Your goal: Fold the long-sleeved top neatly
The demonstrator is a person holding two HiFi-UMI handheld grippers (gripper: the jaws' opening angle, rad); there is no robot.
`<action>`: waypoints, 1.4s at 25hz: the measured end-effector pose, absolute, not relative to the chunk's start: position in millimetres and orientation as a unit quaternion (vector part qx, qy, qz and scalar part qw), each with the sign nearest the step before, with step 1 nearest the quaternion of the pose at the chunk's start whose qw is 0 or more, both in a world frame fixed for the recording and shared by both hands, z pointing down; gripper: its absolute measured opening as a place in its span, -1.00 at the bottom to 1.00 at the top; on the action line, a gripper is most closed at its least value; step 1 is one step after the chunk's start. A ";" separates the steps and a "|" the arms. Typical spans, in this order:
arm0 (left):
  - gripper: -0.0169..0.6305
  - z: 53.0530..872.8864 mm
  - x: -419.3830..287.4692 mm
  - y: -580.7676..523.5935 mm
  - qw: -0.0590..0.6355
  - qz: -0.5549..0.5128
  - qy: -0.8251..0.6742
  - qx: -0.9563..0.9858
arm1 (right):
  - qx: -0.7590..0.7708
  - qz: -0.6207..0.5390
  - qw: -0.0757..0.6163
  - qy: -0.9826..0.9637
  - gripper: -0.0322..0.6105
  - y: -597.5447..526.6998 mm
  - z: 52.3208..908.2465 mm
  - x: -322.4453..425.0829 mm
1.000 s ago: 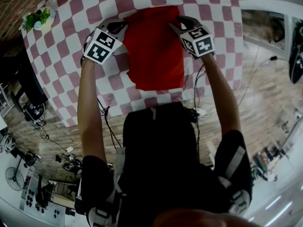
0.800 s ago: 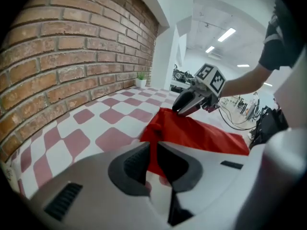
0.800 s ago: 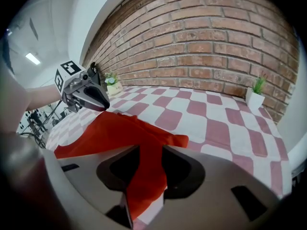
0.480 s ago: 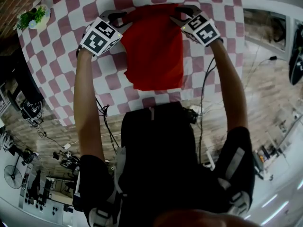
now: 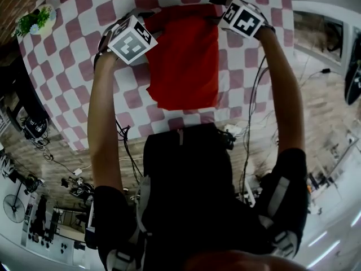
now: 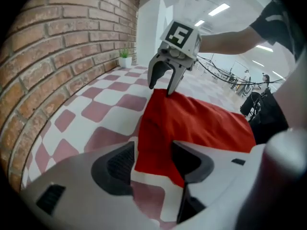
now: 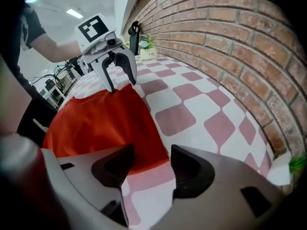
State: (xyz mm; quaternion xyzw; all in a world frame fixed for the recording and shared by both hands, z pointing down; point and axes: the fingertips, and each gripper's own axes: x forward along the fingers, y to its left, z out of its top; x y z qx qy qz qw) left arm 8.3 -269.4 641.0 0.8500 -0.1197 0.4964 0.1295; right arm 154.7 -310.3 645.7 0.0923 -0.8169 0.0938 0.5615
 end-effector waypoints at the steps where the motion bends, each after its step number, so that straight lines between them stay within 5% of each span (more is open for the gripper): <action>1: -0.25 647.5 4.1 -271.5 0.140 0.501 -0.123 0.845 | 0.089 0.097 0.565 -0.814 -0.21 -311.4 649.8 155.8; 9: -0.18 663.2 -10.3 -281.8 0.225 0.487 -0.124 0.835 | 0.083 0.144 0.551 -0.818 -0.21 -316.9 665.4 155.4; 14: -0.19 662.2 -10.0 -281.3 0.218 0.476 -0.118 0.844 | 0.081 0.135 0.555 -0.817 -0.21 -319.1 667.2 157.6; 17: -0.48 662.0 -3.1 -271.1 0.208 0.478 -0.094 0.848 | 0.080 0.136 0.560 -0.813 -0.24 -316.0 667.0 157.2; 22: -0.70 663.5 0.2 -268.0 0.226 0.463 -0.089 0.852 | 0.084 0.154 0.556 -0.812 -0.52 -315.7 668.2 158.9; 35: -0.87 655.9 -9.1 -269.4 0.166 0.459 -0.164 0.857 | 0.151 0.085 0.545 -0.821 -0.69 -314.6 642.5 154.8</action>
